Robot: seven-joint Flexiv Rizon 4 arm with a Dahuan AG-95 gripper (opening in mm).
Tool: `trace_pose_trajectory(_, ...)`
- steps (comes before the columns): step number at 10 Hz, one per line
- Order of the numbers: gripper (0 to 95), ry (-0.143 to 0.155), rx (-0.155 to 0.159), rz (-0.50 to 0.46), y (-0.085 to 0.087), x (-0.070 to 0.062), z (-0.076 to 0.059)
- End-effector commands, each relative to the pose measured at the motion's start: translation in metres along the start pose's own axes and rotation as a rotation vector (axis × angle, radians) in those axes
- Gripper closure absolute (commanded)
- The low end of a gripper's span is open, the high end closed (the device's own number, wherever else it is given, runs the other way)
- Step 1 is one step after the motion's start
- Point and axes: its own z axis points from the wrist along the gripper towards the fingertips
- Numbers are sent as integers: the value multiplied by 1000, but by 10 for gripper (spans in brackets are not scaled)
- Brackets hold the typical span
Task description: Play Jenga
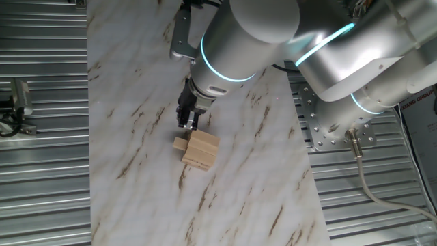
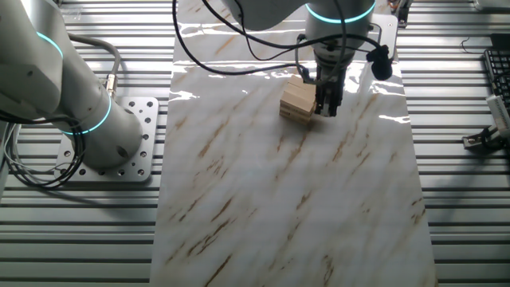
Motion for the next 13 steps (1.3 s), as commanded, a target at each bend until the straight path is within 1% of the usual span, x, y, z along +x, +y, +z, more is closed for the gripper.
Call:
trace_pose_trajectory(1,950,-1,0,2,2,0,0)
trace_pose_trajectory(9,950,-6,5,1,18,7,2)
trace_pose_trajectory(10,950,-5,0,2,18,7,2)
trace_pose_trajectory(13,950,1,3,2,18,7,2)
